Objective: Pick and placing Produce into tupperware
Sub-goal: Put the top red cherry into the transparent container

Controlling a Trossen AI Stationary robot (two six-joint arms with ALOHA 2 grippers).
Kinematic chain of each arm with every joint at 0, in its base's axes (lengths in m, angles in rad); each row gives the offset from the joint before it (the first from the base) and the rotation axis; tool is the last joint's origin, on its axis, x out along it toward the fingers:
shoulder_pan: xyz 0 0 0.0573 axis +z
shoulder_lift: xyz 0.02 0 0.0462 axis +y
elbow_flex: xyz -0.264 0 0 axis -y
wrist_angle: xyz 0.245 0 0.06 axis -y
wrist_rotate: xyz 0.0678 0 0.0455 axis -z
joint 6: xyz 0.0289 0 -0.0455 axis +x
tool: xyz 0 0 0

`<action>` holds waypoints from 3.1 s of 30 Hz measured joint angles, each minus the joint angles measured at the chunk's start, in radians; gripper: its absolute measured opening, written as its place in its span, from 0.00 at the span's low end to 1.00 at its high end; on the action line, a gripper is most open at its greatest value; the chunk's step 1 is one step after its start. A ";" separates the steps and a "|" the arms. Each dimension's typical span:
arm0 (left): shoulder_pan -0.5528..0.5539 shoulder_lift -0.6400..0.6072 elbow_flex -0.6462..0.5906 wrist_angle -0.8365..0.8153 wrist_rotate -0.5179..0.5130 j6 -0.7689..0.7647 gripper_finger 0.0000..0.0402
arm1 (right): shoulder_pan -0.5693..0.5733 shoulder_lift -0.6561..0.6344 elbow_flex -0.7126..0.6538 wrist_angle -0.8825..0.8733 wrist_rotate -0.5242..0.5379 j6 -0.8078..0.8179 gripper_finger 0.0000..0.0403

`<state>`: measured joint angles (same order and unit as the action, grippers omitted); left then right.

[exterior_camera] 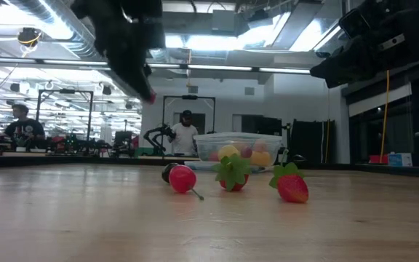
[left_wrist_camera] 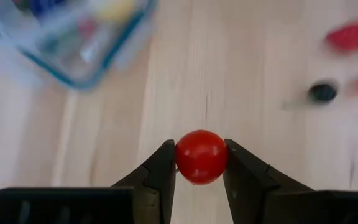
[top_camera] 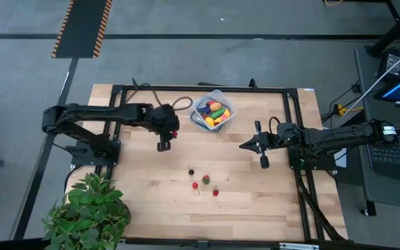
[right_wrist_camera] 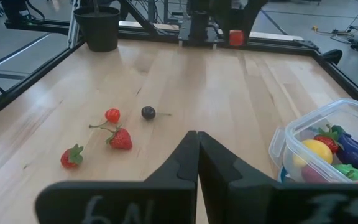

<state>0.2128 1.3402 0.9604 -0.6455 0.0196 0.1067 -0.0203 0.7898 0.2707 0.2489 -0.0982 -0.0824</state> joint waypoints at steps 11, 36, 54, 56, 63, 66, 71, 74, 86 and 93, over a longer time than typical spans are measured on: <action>-0.055 -0.157 0.001 0.143 0.005 0.015 0.25 | 0.000 0.000 0.000 -0.005 0.000 0.000 0.02; -0.072 -0.164 -0.474 1.006 0.101 -0.047 0.25 | 0.000 0.000 0.000 -0.007 0.000 0.003 0.02; -0.038 -0.165 -0.695 1.427 0.138 -0.063 0.25 | 0.000 0.000 0.000 -0.007 0.000 0.012 0.02; -0.028 -0.165 -0.696 1.427 0.144 -0.069 0.25 | 0.000 0.000 0.000 -0.007 0.000 0.024 0.02; -0.015 -0.165 -0.696 1.426 0.047 -0.079 0.25 | 0.000 0.000 0.000 -0.007 0.000 0.024 0.02; -0.015 -0.165 -0.696 1.426 -0.035 -0.080 0.25 | 0.000 0.000 0.000 -0.006 0.000 0.024 0.02; -0.015 -0.165 -0.696 1.427 -0.060 -0.080 0.25 | 0.000 0.000 0.000 -0.006 0.000 0.023 0.02; -0.015 -0.165 -0.696 1.427 -0.076 -0.080 0.25 | 0.000 0.000 0.000 -0.006 0.000 0.023 0.02; -0.006 -0.165 -0.691 1.452 0.155 -0.071 0.25 | 0.000 0.000 0.000 -0.006 0.000 0.026 0.02; 0.058 -0.164 -0.602 1.273 0.266 -0.050 0.25 | 0.000 0.000 0.000 -0.005 0.000 0.027 0.02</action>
<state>0.2708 1.1759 0.3583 0.6277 0.2859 0.0564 -0.0204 0.7898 0.2707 0.2434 -0.0982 -0.0551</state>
